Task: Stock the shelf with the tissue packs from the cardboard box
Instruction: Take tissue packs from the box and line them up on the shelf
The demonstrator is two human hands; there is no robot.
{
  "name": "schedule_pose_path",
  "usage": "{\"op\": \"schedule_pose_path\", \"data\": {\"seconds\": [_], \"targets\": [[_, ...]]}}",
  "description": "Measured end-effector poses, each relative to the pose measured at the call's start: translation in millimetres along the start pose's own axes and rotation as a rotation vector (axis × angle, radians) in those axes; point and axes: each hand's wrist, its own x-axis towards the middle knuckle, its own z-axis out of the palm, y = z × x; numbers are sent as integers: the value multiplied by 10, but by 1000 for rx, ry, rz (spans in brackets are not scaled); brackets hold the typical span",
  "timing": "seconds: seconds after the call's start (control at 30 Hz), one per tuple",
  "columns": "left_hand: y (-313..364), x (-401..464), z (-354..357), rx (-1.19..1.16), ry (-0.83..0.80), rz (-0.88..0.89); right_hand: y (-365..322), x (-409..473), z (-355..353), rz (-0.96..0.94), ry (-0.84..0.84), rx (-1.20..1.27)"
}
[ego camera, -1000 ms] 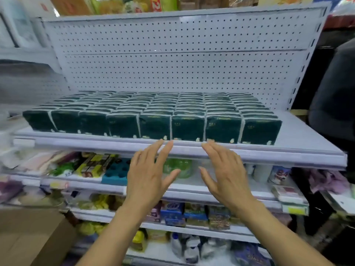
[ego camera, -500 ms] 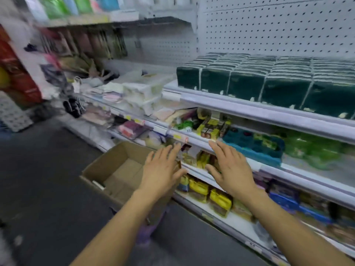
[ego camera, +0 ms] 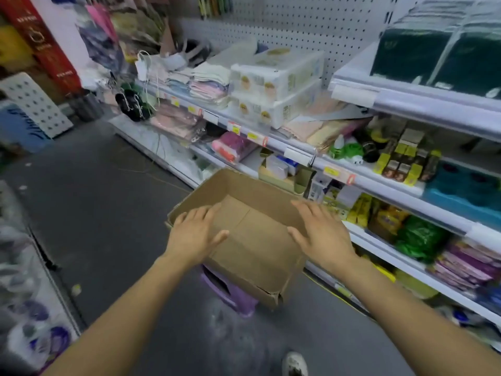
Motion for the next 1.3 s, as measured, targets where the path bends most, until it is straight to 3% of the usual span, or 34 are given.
{"op": "schedule_pose_path", "data": {"seconds": [0.43, 0.67, 0.93, 1.07, 1.3], "targets": [[-1459, 1078, 1031, -79, -201, -221, -592, 1590, 1338, -53, -354, 140], [-2090, 1458, 1694, -89, -200, -197, -1184, 2032, 2373, -17, -522, 265], [-2534, 1690, 2243, -250, -243, -77, -1786, 2283, 3303, 203, -643, 461], [-2576, 1653, 2403, -434, -196, -41, -2001, 2367, 3720, 366, -693, 462], [-2635, 1642, 2480, -467, -160, 6, -2020, 2467, 4109, 478, -768, 396]]}}
